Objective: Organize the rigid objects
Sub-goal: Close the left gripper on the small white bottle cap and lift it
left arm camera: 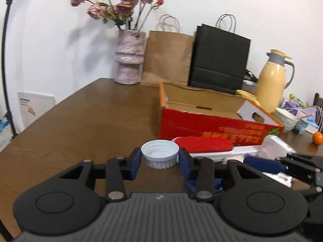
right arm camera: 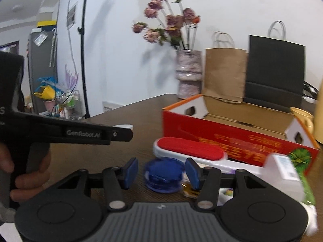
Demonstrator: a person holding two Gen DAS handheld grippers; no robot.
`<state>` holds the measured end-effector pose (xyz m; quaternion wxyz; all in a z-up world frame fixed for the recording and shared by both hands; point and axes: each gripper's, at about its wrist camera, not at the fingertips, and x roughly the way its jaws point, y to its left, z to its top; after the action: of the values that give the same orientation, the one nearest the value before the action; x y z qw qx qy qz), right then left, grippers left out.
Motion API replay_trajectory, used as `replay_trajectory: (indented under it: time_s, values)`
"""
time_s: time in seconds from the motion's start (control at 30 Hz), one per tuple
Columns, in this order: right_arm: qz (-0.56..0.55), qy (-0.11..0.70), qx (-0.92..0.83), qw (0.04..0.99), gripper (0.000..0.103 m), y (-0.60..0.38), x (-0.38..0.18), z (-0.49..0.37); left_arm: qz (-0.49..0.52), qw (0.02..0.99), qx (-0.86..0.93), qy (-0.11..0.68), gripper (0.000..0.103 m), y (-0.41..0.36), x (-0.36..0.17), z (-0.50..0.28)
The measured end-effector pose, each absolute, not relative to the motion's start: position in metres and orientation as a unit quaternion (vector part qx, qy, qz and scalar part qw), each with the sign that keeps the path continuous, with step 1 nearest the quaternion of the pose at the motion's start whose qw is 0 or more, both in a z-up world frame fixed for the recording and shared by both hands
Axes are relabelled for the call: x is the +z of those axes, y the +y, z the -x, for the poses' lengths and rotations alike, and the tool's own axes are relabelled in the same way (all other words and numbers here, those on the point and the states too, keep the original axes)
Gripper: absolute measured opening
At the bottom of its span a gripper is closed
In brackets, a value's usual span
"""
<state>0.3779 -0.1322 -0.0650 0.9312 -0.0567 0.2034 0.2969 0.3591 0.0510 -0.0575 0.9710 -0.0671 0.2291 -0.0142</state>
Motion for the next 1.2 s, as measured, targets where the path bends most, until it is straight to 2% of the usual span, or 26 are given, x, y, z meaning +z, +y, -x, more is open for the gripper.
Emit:
replay_trajectory:
  time_s: [0.27,0.33,0.37,0.43,0.57,0.63,1.2]
  values:
    - [0.082,0.251,0.254,0.930,0.051,-0.101,-0.075,-0.399,0.069,0.973,0.003,0.221,0.041,0.071,-0.063,-0.344]
    - [0.070,0.264,0.237,0.932,0.044,-0.104,-0.078,-0.404,0.070,0.973,0.000,0.219,0.041,0.073,-0.064,-0.341]
    - [0.059,0.273,0.230,0.932,0.035,-0.107,-0.078,-0.407,0.071,0.974,-0.002,0.217,0.041,0.074,-0.065,-0.340]
    - [0.040,0.280,0.226,0.932,0.032,-0.110,-0.078,-0.410,0.071,0.974,-0.005,0.217,0.041,0.075,-0.066,-0.337]
    - [0.049,0.291,0.216,0.931,0.038,-0.103,-0.076,-0.414,0.072,0.973,-0.010,0.218,0.041,0.077,-0.069,-0.334]
    - [0.053,0.297,0.218,0.928,0.046,-0.099,-0.075,-0.417,0.072,0.973,-0.011,0.219,0.041,0.078,-0.070,-0.332]
    - [0.097,0.309,0.208,0.923,0.047,-0.092,-0.073,-0.420,0.072,0.976,-0.017,0.206,0.041,0.077,-0.066,-0.317]
